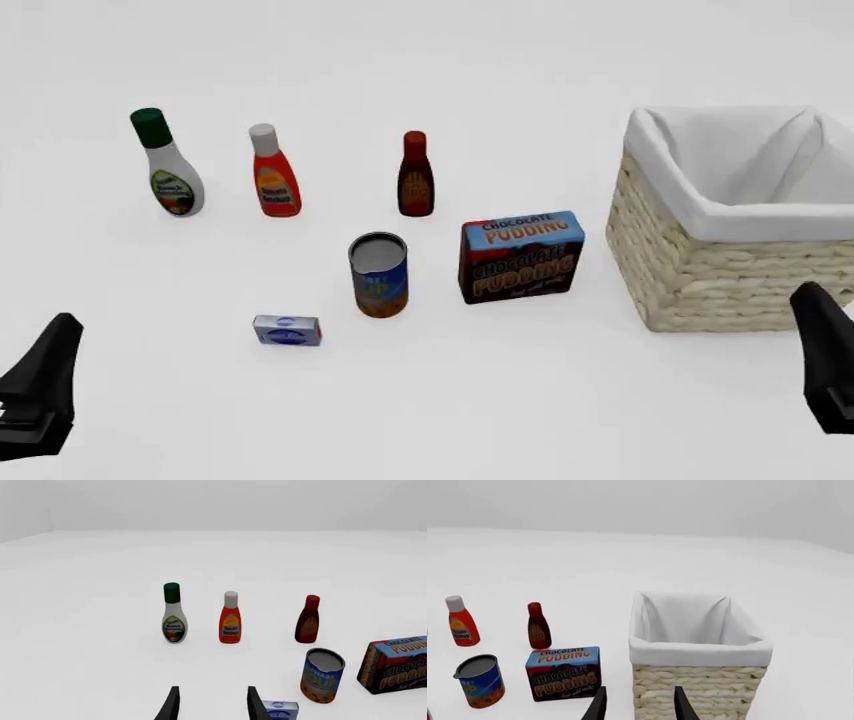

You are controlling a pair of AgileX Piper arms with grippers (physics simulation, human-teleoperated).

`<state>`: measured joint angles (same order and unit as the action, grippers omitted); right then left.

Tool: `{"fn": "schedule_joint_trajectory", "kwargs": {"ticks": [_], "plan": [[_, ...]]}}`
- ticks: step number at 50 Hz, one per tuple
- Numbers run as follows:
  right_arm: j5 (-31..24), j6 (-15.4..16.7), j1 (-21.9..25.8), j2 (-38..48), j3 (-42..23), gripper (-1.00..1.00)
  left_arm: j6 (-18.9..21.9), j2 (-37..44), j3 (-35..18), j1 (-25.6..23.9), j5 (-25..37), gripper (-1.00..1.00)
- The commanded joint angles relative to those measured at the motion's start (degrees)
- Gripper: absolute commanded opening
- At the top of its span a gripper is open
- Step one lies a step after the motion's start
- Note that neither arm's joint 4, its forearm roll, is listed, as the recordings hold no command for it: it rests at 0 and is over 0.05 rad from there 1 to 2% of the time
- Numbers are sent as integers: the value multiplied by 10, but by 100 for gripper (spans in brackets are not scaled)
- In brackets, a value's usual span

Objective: Pick the bbq sauce and place it in the basket.

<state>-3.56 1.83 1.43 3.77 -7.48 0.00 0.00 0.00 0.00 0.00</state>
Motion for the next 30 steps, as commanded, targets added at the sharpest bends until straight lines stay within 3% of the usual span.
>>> {"fn": "schedule_joint_trajectory", "kwargs": {"ticks": [1, 11, 12, 17, 21, 25, 28, 30], "plan": [[-34, 22, 8, 56, -91, 100, 0, 0, 0, 0, 0, 100], [-62, 18, 0, 140, -192, 100, 0, 0, 0, 0, 0, 100], [-76, 3, 10, 159, -228, 100, 0, 0, 0, 0, 0, 100], [-104, 4, 21, 215, -304, 100, 0, 0, 0, 0, 0, 100], [-117, 28, 34, 250, -340, 100, 0, 0, 0, 0, 0, 100], [-128, -1, 35, 320, -398, 100, 0, 0, 0, 0, 0, 100], [-124, 20, 45, 367, -436, 100, 0, 0, 0, 0, 0, 100], [-120, 19, 48, 396, -454, 100, 0, 0, 0, 0, 0, 100]]}}
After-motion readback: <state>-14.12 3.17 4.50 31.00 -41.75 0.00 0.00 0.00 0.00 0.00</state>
